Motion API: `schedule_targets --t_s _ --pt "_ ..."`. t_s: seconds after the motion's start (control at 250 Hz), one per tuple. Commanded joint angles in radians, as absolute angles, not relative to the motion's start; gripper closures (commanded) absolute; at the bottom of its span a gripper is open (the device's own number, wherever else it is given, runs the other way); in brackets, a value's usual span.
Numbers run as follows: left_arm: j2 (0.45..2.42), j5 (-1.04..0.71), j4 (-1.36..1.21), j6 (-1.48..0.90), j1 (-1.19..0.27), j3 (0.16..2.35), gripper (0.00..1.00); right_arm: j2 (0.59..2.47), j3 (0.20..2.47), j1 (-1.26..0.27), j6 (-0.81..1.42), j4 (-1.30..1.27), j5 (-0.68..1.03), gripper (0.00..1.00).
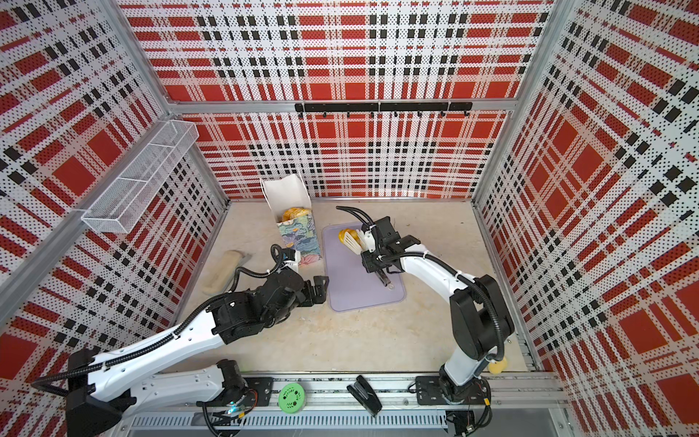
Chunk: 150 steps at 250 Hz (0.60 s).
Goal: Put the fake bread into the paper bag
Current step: 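Lift the striped roll with the tongs and carry it toward the bag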
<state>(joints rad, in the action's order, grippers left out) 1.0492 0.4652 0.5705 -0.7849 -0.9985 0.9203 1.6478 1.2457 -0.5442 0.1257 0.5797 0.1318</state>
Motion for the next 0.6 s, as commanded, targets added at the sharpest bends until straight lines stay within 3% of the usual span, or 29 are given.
schedule_targets --t_s 0.0,0.596 --pt "1.039 0.506 0.591 -0.763 -1.003 0.956 0.01 1.582 1.235 -0.562 0.150 0.525 0.159 0.65" --pt "0.997 0.537 0.686 -0.715 -0.987 1.026 0.01 1.507 1.264 -0.632 0.188 0.533 0.169 0.65"
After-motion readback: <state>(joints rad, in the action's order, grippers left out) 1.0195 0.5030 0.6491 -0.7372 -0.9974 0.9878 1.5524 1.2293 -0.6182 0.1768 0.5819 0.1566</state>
